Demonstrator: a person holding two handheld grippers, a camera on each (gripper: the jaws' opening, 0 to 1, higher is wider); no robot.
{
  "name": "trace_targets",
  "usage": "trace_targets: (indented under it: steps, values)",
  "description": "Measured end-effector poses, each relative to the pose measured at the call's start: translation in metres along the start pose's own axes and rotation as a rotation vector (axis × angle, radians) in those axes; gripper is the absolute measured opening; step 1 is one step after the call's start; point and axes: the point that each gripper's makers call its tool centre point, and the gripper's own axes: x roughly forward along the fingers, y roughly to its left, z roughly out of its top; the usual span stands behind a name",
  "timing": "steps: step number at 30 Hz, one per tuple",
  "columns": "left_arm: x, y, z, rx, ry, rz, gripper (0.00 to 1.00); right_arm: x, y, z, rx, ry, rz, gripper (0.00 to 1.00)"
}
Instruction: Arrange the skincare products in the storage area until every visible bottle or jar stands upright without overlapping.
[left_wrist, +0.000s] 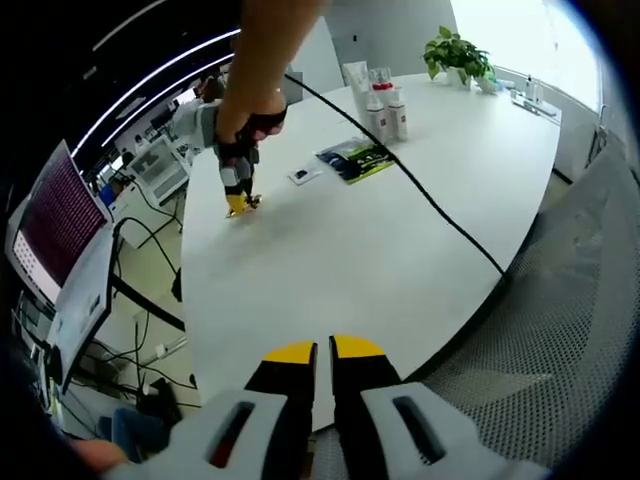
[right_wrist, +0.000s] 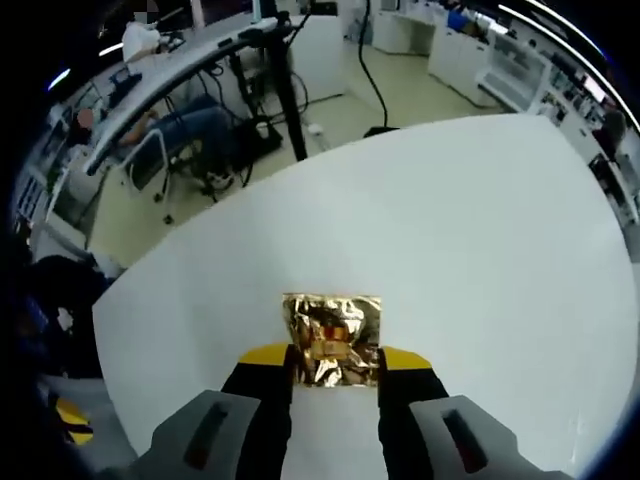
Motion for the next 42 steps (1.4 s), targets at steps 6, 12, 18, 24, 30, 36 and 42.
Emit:
trace_targets:
  steps: [6, 12, 18, 24, 30, 36, 42]
  values:
    - [0.001, -0.002, 0.0, 0.008, 0.006, -0.005, 0.0, -0.03, 0.022, -0.034, 0.024, -0.033, 0.031, 0.33]
    - [-0.001, -0.002, 0.001, 0.014, 0.003, 0.001, 0.0, -0.061, 0.059, -0.082, 0.076, -0.078, 0.078, 0.33]
    - [-0.004, -0.003, 0.006, 0.006, -0.024, 0.0, 0.0, -0.09, 0.086, -0.12, 0.085, -0.113, 0.096, 0.33]
    - [-0.008, -0.009, 0.017, -0.045, -0.083, -0.042, 0.01, -0.115, 0.104, -0.14, 0.061, -0.186, 0.08, 0.34]
    - [-0.01, -0.015, 0.024, -0.075, -0.124, -0.086, 0.01, -0.133, 0.119, -0.152, 0.112, -0.288, 0.088, 0.35]
    - [-0.017, -0.026, 0.038, -0.154, -0.174, -0.199, 0.11, -0.145, 0.132, -0.169, 0.147, -0.34, 0.085, 0.35]
    - [-0.036, -0.024, 0.064, -0.388, -0.265, -0.327, 0.16, -0.16, 0.14, -0.181, 0.119, -0.385, 0.035, 0.35]
